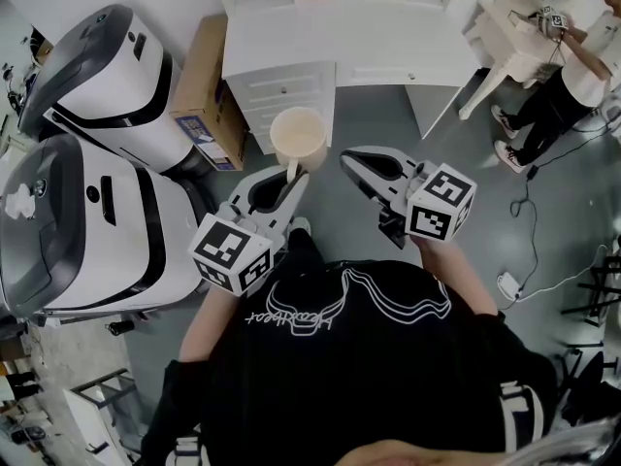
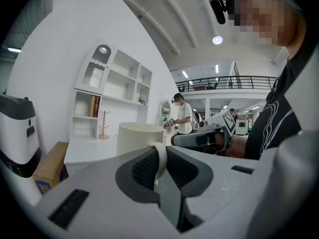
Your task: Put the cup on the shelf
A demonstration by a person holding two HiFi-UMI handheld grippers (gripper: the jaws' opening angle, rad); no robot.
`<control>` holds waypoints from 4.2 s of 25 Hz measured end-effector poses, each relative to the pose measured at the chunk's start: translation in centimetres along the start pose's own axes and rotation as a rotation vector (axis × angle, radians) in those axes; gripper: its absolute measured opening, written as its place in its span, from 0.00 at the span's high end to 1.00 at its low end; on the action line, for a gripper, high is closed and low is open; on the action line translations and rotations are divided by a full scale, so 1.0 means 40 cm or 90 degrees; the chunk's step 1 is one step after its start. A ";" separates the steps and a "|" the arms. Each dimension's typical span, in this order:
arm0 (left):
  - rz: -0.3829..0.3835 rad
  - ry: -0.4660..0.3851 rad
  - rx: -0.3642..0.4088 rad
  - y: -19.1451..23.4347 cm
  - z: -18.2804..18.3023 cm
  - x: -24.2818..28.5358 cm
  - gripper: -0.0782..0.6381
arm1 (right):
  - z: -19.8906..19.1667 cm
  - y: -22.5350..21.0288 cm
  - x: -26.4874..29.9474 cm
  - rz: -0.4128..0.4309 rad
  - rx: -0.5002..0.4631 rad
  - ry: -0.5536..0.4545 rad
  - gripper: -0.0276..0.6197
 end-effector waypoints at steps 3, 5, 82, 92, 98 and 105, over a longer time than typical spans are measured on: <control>0.000 -0.001 -0.005 0.049 0.001 0.019 0.83 | 0.009 -0.034 0.042 0.003 0.001 0.004 0.95; 0.000 -0.001 -0.010 0.094 0.003 0.035 0.83 | 0.019 -0.063 0.078 0.003 0.003 0.005 0.95; 0.095 0.057 -0.096 1.560 0.106 0.999 0.85 | 0.373 -1.399 1.028 0.022 0.100 0.080 0.95; 0.135 0.052 -0.106 1.675 0.061 1.054 0.85 | 0.330 -1.451 1.056 0.013 0.124 0.102 0.95; 0.137 0.052 -0.081 1.726 0.026 1.085 0.85 | 0.304 -1.468 1.077 0.005 0.127 0.120 0.95; 0.128 0.041 -0.067 1.787 -0.022 1.127 0.85 | 0.283 -1.499 1.091 -0.011 0.133 0.139 0.95</control>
Point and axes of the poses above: the fingertips, and each gripper's own axes: x forward along the fingers, y to its left, z out of its top, the point moved 3 cm from there along -x, backward along the fingers, and after that the axes turned 2 degrees about -z, right-handed, at the moved point
